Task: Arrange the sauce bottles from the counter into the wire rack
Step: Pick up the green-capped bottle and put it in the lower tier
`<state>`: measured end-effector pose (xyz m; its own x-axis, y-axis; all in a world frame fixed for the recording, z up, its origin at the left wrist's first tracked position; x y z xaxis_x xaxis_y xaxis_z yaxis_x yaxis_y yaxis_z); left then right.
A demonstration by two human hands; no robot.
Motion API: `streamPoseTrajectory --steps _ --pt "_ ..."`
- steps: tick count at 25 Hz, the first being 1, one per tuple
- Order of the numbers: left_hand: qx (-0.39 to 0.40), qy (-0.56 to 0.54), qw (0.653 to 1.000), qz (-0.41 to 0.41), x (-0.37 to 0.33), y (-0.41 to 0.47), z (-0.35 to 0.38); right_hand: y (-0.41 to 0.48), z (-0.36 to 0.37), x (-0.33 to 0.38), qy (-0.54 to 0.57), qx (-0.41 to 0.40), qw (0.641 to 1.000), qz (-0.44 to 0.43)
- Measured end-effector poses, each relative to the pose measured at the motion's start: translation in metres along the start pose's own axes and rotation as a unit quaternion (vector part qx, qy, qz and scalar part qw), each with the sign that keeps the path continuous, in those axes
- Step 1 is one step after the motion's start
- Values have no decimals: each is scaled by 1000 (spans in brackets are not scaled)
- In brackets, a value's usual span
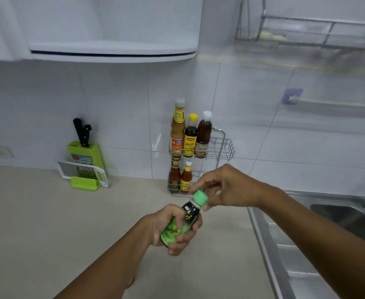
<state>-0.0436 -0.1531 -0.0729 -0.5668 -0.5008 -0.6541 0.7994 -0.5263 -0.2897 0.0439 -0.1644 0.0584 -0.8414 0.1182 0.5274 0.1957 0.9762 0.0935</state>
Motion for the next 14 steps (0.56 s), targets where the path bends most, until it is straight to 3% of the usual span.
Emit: streamPoseTrajectory --steps 3,7,11,14 --pt "-41 64 996 40 -10 3 -3 1 1 -10 39 55 996 50" --pt "-62 57 993 79 -14 3 -7 7 1 -3 35 76 996 41" --pt "105 -72 991 29 -6 4 22 13 -3 14 95 75 993 7" --pt "195 -109 974 27 -14 2 45 13 -10 25 170 104 980 -14"
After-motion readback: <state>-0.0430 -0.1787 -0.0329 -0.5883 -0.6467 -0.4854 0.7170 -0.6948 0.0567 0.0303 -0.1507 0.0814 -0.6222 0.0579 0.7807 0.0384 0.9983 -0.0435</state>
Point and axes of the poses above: each hand's wrist, its own y-axis towards the middle knuckle, its own z-axis out of the palm, x = y × z, the point moved 10 cm from there along y, towards the middle knuckle, and after that the axes turned 12 degrees about -y, right-handed, at the moved point
